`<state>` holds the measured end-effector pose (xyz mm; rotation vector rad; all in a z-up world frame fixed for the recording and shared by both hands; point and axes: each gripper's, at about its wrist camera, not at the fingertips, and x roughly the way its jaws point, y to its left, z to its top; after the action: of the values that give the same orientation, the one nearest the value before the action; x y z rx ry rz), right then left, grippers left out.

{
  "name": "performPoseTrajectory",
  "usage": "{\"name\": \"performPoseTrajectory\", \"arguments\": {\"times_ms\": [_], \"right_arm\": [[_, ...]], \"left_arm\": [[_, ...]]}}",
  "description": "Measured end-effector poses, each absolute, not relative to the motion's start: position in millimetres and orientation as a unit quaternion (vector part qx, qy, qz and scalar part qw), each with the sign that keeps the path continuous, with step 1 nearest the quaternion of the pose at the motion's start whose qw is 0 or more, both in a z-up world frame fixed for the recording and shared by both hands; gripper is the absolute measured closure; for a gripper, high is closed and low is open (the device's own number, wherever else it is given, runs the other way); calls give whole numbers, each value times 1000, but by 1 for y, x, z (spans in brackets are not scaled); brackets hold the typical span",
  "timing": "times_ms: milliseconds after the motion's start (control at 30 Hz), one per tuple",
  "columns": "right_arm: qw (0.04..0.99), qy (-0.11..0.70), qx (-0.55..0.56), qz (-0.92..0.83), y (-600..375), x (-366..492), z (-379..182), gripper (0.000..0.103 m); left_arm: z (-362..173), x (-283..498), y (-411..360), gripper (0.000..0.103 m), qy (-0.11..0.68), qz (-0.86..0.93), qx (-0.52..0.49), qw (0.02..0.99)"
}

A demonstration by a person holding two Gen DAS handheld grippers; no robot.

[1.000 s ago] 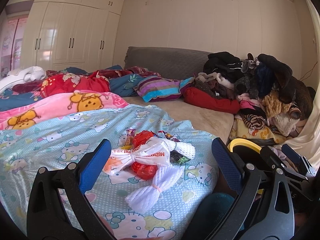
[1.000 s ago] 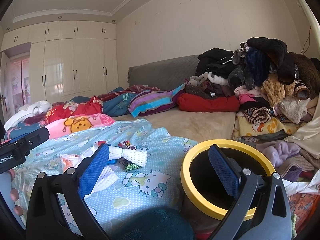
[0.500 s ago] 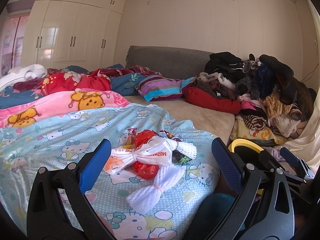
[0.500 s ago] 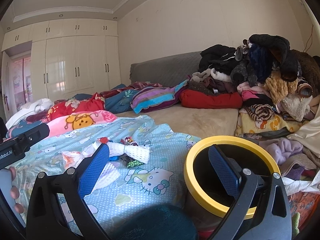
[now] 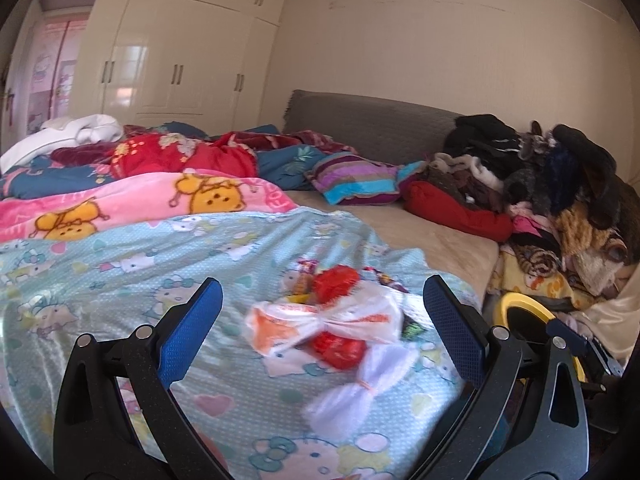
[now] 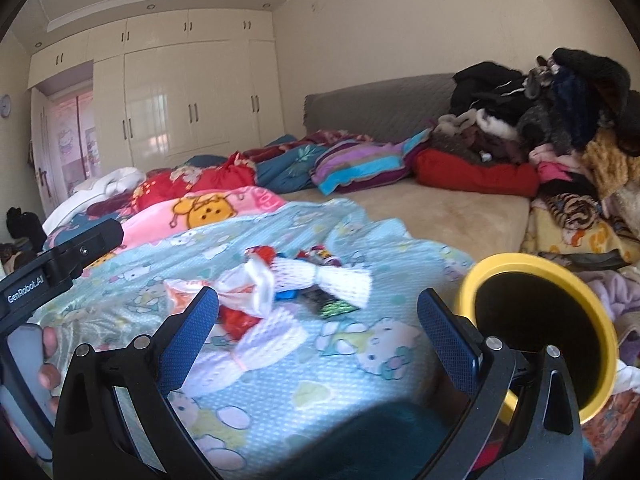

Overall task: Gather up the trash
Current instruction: 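Grasp the white plastic bag with the left tool while the right tool grasps a white foam net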

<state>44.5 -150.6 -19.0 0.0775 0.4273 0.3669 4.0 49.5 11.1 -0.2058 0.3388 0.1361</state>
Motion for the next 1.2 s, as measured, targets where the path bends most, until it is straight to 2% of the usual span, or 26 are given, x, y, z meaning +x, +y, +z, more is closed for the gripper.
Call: {"name": "performPoseTrajectory", "arguments": {"times_ms": [333, 633, 667, 733, 767, 867, 933, 1033, 1100, 1200], "right_arm": [[937, 285, 20, 201, -109, 81, -31, 6], [904, 378, 4, 201, -89, 123, -70, 8], [900, 386, 7, 201, -90, 127, -73, 11], [891, 408, 19, 200, -92, 136, -81, 26], [887, 415, 26, 200, -94, 140, -84, 29], [872, 442, 51, 204, -99, 152, -94, 46], [851, 469, 77, 223, -102, 160, -103, 64], [834, 487, 100, 237, -106, 162, -110, 73], [831, 490, 106, 243, -107, 158, -112, 79], [832, 482, 109, 251, -109, 152, -110, 84]], "left_arm": [[-5, 29, 101, 11, 191, 89, -126, 969], [-45, 76, 123, 11, 260, 32, -103, 960], [-50, 82, 122, 11, 266, 23, -99, 959], [-57, 90, 122, 11, 272, 7, -100, 957], [-62, 95, 123, 11, 277, -2, -104, 955], [-76, 109, 128, 11, 291, -22, -130, 948], [-84, 115, 131, 11, 301, -34, -149, 941], [-96, 121, 133, 11, 310, -57, -172, 933], [-100, 122, 134, 26, 311, -70, -187, 929], [-102, 120, 132, 37, 308, -79, -197, 927]]}}
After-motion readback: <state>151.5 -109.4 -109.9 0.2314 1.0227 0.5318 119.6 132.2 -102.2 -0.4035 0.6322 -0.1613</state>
